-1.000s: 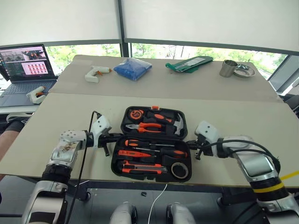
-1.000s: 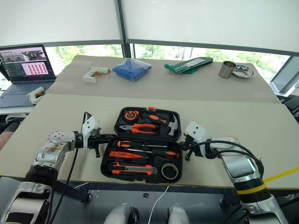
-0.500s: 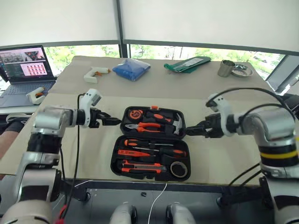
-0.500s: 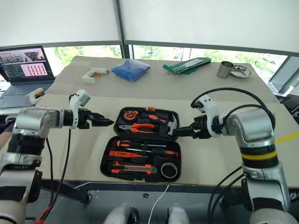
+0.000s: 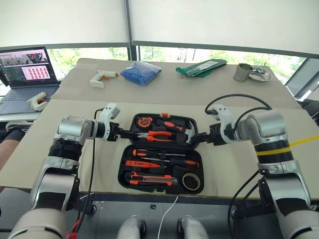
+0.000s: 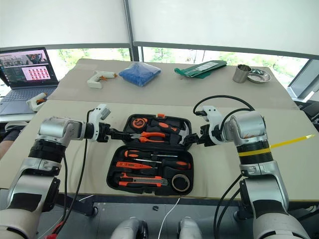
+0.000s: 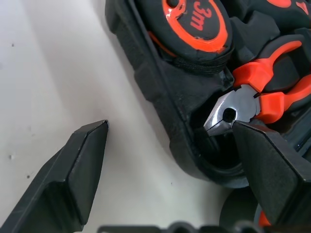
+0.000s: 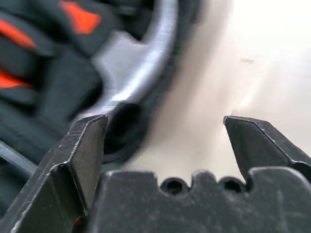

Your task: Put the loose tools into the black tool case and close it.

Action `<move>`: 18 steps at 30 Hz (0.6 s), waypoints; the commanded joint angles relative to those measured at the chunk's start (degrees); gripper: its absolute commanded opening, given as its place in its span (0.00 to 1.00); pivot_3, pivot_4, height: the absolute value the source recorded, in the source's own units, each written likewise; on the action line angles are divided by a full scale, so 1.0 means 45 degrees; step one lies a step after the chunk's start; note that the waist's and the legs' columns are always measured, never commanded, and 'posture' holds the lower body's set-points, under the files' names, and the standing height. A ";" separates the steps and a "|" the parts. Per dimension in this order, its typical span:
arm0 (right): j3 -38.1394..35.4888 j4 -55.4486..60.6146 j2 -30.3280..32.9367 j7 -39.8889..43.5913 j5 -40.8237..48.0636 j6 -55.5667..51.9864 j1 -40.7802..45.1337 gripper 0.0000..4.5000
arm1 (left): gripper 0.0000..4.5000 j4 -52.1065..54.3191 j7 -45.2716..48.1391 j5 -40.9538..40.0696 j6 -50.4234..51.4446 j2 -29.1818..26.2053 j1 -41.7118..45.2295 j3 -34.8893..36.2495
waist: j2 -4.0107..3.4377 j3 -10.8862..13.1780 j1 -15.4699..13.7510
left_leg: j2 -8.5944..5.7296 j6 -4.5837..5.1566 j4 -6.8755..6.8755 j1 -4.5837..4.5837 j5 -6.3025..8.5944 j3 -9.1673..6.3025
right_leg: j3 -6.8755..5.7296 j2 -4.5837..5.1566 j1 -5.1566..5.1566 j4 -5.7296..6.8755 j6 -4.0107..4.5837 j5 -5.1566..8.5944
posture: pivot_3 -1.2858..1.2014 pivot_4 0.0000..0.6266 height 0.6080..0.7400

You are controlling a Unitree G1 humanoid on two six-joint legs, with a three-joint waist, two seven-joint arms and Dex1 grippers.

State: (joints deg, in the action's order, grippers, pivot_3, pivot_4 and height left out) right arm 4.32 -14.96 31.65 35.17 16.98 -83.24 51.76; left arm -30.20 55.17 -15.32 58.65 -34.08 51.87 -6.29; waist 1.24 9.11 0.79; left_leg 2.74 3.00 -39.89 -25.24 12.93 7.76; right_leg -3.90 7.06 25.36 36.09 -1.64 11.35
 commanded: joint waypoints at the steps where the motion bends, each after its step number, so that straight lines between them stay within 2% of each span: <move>1: -0.0089 -0.0143 0.0127 -0.0195 0.0008 0.0076 0.0312 0.70 | 0.70 -0.0252 -0.0087 0.0113 -0.0359 0.0016 0.0503 0.0095 | 0.0000 0.0000 -0.0009 | 0.0000 0.0000 -0.0001 0.0003 0.0000 -0.0003 | 0.0000 0.0000 -0.0002 0.0003 0.0000 0.0000 | 0.52 0.24 0.99; 9: -0.0472 -0.0365 -0.0099 -0.0560 0.0165 0.0285 0.0075 0.08 | 0.06 -0.0491 -0.0506 -0.0093 -0.0598 0.0376 0.0346 0.0493 | 0.0000 -0.0001 -0.0055 | -0.0006 0.0059 -0.0027 0.0013 0.0027 -0.0023 | -0.0002 0.0005 -0.0043 0.0005 -0.0005 -0.0003 | 0.52 0.24 0.99; 10: -0.0750 -0.0256 -0.0221 -0.0603 0.0290 0.0417 0.0004 0.02 | 0.00 -0.0487 -0.0645 -0.0181 -0.0589 0.0438 0.0294 0.0703 | 0.0000 -0.0001 -0.0055 | -0.0007 0.0069 -0.0027 0.0014 0.0020 -0.0030 | -0.0002 0.0008 -0.0045 0.0005 -0.0005 -0.0005 | 0.52 0.24 0.99; 12: -0.1251 0.0014 -0.0457 -0.0562 0.0513 0.1124 -0.0144 0.01 | 0.00 -0.0465 -0.0911 -0.0379 -0.0755 0.0588 0.0161 0.1211 | 0.0000 -0.0001 -0.0045 | -0.0005 0.0077 -0.0027 0.0016 -0.0005 -0.0042 | -0.0001 0.0009 -0.0050 0.0007 0.0000 -0.0016 | 0.52 0.24 0.99; 15: -0.1760 0.0863 -0.0641 -0.0132 0.0659 0.3586 -0.0549 0.01 | 0.00 -0.0002 -0.0942 -0.1169 -0.2383 0.1067 -0.0345 0.2658 | 0.0000 0.0000 0.0013 | -0.0002 0.0073 -0.0019 0.0019 -0.0034 -0.0049 | 0.0005 0.0008 -0.0040 0.0005 0.0010 -0.0046 | 0.52 0.24 0.99; 18: -0.1730 0.1866 -0.0559 0.0168 0.0222 0.6811 -0.1265 0.01 | 0.00 0.0616 -0.1620 -0.1217 -0.4232 0.1464 -0.0896 0.3465 | 0.0003 0.0006 0.0004 | -0.0005 0.0068 0.0002 0.0008 -0.0064 -0.0047 | 0.0012 0.0008 -0.0016 0.0006 0.0018 -0.0064 | 0.52 0.24 0.99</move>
State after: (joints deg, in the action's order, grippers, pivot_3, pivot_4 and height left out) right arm -1.66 -12.81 28.36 34.68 18.80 -64.33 45.56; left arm -31.83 49.46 -19.28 46.77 -27.86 47.20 5.69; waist 1.25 9.14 0.81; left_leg 2.72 3.30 -39.86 -25.23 12.62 7.55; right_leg -3.85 7.10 25.31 36.10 -1.56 11.05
